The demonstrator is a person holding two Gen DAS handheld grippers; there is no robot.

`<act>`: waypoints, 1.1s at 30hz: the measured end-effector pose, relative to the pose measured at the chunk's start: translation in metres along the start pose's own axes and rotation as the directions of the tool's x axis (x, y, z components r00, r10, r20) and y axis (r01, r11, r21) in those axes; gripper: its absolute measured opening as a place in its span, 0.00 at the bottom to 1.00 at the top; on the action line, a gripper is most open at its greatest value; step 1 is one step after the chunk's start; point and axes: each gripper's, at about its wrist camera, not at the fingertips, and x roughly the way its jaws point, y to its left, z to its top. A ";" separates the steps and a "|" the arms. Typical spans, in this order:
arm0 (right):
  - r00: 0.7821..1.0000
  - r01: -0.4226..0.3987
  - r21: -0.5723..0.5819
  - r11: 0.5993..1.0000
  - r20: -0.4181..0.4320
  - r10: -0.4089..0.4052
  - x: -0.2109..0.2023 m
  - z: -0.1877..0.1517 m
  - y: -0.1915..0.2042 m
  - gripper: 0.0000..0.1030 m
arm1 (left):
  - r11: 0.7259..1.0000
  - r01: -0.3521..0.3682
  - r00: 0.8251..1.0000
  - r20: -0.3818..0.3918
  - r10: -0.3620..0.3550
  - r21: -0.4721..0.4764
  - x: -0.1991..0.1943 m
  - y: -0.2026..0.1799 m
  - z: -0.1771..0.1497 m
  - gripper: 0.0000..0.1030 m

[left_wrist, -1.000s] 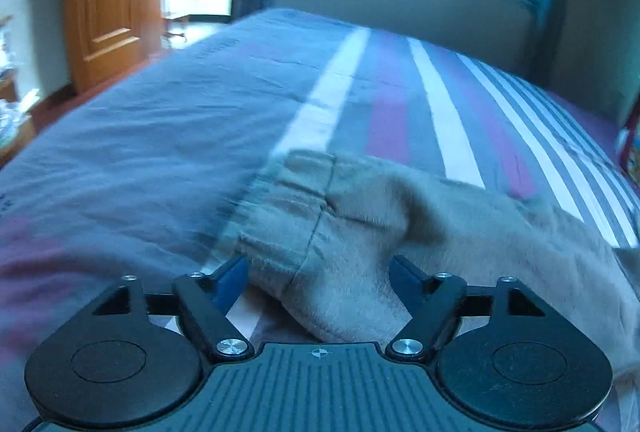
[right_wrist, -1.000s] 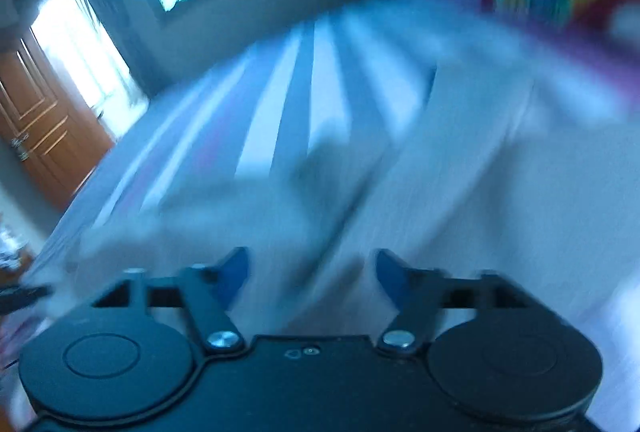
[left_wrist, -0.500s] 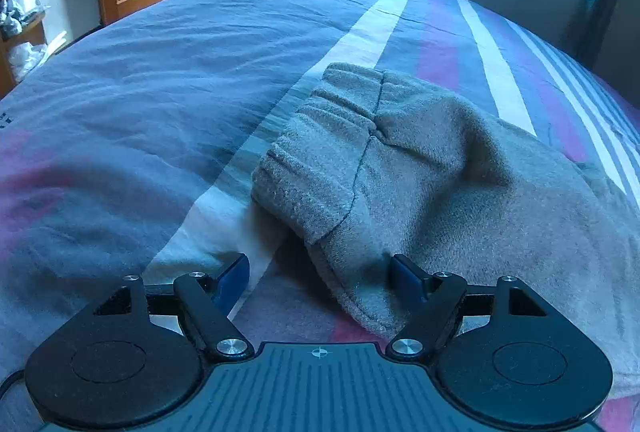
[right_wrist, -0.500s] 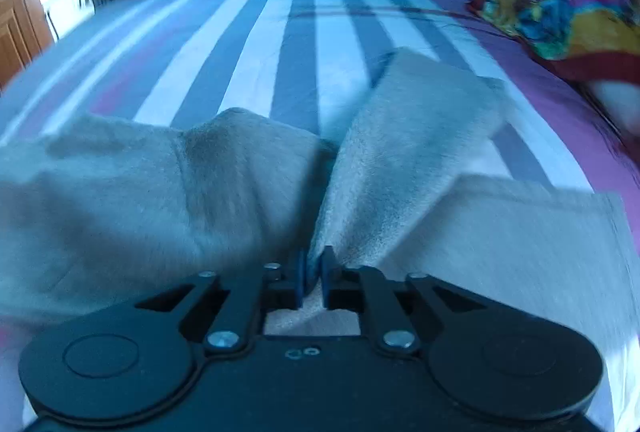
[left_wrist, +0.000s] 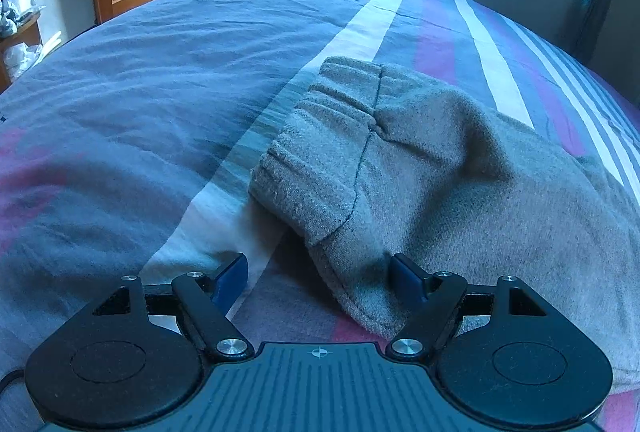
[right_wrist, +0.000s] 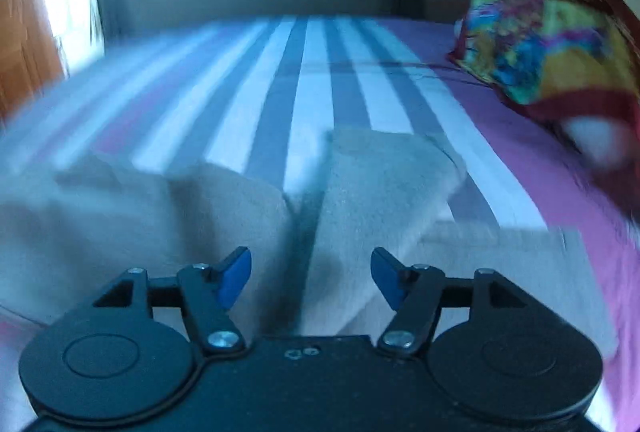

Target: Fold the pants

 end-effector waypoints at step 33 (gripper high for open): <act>0.953 0.009 0.298 0.955 0.288 -0.099 -0.058 -0.020 -0.117 0.04 | 1.000 0.012 1.000 -0.008 -0.012 -0.002 0.003 0.001 -0.001 0.75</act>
